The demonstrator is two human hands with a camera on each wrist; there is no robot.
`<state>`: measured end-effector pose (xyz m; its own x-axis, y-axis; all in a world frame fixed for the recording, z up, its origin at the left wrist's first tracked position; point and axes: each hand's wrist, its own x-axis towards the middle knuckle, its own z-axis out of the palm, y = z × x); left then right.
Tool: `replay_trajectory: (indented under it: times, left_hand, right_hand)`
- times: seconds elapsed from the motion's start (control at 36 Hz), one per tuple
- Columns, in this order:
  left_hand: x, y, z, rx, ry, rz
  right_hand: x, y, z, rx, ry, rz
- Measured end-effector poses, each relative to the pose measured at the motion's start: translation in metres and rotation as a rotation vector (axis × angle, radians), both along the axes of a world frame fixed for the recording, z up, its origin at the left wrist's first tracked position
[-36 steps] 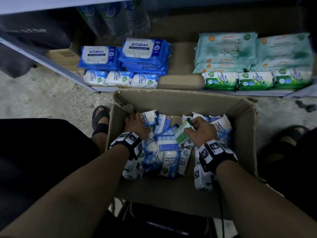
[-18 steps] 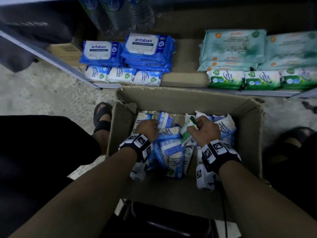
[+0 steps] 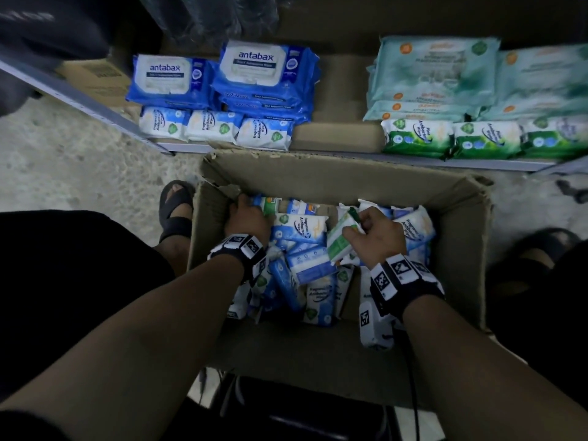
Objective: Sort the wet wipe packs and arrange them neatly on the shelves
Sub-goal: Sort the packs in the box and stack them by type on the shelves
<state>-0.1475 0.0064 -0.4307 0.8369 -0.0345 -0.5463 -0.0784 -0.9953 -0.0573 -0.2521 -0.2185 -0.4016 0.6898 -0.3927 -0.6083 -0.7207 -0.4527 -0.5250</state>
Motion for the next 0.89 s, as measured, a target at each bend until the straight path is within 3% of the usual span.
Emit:
replay_trajectory:
  times: [0.39,0.56,0.64,0.75,0.89]
  left_hand:
    - [-0.003,0.0,-0.013,0.015,-0.054,0.03]
    - [-0.004,0.005,-0.006,-0.018,-0.078,-0.041]
    - [-0.007,0.003,0.009,-0.103,-0.127,0.013]
    - [-0.01,-0.009,0.05,-0.396,-0.141,0.223]
    - [-0.015,-0.018,0.101,-0.593,-0.015,0.308]
  right_hand:
    - [0.004,0.001,-0.004,-0.005,-0.021,-0.023]
    - [0.006,0.003,0.006,-0.003,0.002,-0.017]
    - [0.004,0.004,0.012,0.021,0.001,-0.034]
    - [0.005,0.003,0.028,0.035,-0.015,-0.073]
    - [0.003,-0.004,0.059,0.054,-0.04,-0.089]
